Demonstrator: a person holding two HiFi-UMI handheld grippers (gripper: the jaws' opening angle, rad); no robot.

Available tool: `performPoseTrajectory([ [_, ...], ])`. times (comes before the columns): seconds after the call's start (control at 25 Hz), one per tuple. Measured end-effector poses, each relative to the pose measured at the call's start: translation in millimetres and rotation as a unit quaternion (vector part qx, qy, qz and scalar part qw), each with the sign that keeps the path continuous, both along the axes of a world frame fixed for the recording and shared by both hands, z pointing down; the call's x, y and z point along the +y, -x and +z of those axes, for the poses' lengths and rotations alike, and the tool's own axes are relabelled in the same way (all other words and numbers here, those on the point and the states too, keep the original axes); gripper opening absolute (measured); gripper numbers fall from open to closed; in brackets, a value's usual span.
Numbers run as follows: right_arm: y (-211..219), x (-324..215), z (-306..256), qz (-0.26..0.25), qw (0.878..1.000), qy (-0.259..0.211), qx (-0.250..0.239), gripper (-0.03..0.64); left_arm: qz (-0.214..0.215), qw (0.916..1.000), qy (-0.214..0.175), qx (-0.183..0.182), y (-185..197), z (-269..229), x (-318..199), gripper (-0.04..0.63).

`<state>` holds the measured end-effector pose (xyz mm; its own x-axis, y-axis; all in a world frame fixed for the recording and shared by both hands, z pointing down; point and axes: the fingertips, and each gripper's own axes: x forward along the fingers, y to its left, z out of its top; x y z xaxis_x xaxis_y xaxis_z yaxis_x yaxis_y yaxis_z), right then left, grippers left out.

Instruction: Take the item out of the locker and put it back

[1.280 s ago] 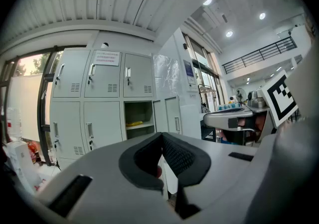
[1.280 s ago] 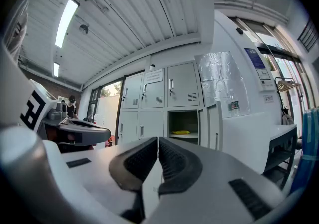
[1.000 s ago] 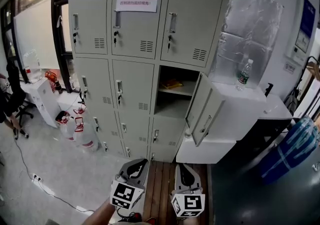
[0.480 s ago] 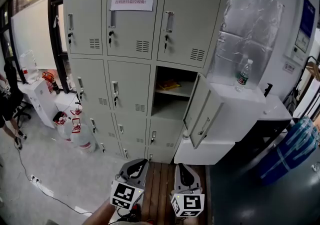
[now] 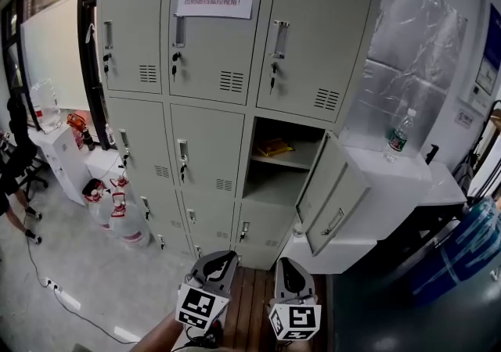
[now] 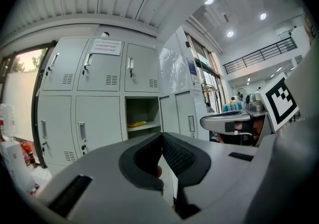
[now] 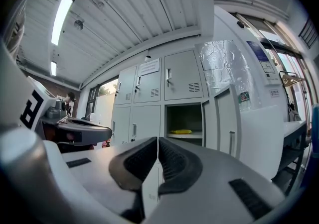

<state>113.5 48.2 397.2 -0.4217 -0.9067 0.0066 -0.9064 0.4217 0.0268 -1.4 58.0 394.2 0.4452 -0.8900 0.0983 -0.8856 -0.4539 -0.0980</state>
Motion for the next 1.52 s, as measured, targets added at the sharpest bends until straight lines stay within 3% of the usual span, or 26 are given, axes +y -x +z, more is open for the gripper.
performPoseTrajectory([
  [0.52, 34.3, -150.3, 0.7, 0.009, 1.0, 0.013, 0.0, 0.023, 0.012, 0.9999, 0.005, 0.001, 31.6, -3.7, -152.9, 0.021],
  [0.96, 49.5, -244.7, 2.4, 0.01, 1.0, 0.006, 0.0, 0.023, 0.026, 0.9996, 0.008, -0.009, 34.0, 5.6, -240.7, 0.021],
  [1.52, 38.9, -350.6, 2.2, -0.049, 0.999, 0.01, 0.001, 0.023, -0.036, 0.9992, 0.015, 0.005, 14.6, 11.4, -325.9, 0.021],
])
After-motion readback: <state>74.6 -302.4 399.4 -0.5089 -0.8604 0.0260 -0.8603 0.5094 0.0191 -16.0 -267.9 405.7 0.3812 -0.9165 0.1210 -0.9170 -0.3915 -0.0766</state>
